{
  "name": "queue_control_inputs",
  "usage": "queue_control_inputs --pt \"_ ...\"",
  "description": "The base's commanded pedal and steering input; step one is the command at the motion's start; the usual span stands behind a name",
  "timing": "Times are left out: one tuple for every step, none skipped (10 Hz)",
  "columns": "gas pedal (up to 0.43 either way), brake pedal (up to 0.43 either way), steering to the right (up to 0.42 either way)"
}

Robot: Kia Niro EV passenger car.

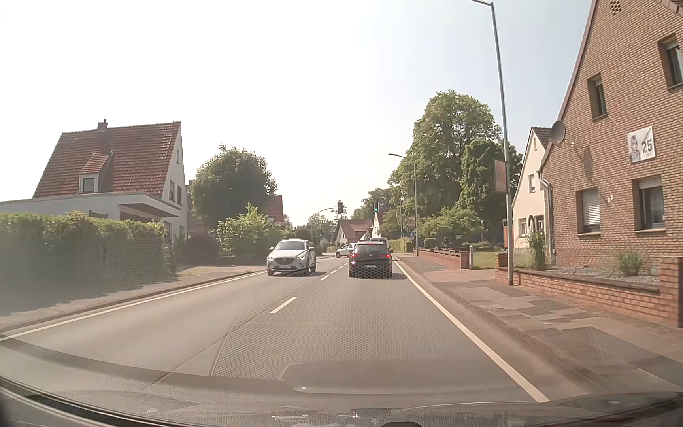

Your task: Follow the waypoints while adhering to traffic rules and regulations

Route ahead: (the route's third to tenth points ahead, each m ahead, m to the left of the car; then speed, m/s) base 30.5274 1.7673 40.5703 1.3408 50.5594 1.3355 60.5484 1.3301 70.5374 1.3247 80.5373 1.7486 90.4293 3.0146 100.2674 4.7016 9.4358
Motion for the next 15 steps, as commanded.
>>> queue_control_inputs --pt "0.0 0.0 0.004" --pt "0.0 0.0 0.004" --pt "0.0 0.0 0.004" --pt "0.0 0.0 0.004" --pt "0.0 0.0 0.004" --pt "0.0 0.0 0.004" --pt "0.0 0.0 0.004" --pt "0.0 0.0 0.004" --pt "0.0 0.0 0.004" --pt "0.0 0.0 0.004" --pt "0.0 0.0 0.004" --pt "0.02 0.0 0.004" --pt "0.079 0.0 0.004" --pt "0.11 0.0 0.004" --pt "0.118 0.0 0.004"
